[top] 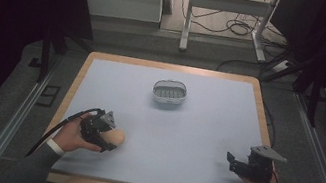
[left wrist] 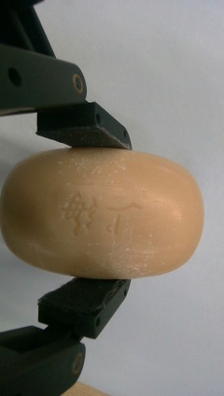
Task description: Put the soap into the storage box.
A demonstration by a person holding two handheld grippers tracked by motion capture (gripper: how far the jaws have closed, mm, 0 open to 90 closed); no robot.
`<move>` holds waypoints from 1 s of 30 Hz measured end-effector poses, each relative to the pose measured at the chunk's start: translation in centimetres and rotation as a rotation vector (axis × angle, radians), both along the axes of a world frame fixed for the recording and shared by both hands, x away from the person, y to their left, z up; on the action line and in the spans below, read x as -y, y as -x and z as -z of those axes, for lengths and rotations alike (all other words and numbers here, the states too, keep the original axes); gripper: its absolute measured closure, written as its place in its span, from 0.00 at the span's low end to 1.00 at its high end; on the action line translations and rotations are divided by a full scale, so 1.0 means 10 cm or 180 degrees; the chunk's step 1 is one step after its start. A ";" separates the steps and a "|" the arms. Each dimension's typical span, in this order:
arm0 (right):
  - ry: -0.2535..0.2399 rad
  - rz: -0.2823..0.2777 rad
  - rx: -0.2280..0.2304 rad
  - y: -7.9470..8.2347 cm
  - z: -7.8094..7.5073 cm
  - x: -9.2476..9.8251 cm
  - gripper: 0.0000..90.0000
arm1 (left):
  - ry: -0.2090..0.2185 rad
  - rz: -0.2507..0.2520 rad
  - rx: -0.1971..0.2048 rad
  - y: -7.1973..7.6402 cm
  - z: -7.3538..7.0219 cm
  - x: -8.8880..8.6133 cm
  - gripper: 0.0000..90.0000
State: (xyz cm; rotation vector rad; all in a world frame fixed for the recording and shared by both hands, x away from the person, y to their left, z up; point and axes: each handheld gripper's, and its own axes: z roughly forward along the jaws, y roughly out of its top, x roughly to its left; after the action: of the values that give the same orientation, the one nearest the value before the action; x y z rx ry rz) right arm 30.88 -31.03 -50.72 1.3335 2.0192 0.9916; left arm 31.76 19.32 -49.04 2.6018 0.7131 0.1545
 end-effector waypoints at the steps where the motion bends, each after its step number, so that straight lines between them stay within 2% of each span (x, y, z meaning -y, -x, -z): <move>1: -0.0005 -0.0003 -0.0002 0.00 0.00 0.00 0.09 | 0.0014 -0.0022 0.0008 0.00 0.00 0.00 0.36; 30: 0.0011 0.0022 -0.0021 -0.01 0.02 0.02 0.09 | 0.0048 -0.0067 0.0003 -0.19 -0.12 0.01 0.36</move>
State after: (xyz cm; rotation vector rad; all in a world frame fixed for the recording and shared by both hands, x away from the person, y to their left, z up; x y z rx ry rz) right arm 31.00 -31.22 -50.94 1.3425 2.0190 0.9814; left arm 33.62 19.20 -47.87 2.5804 0.7388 0.1560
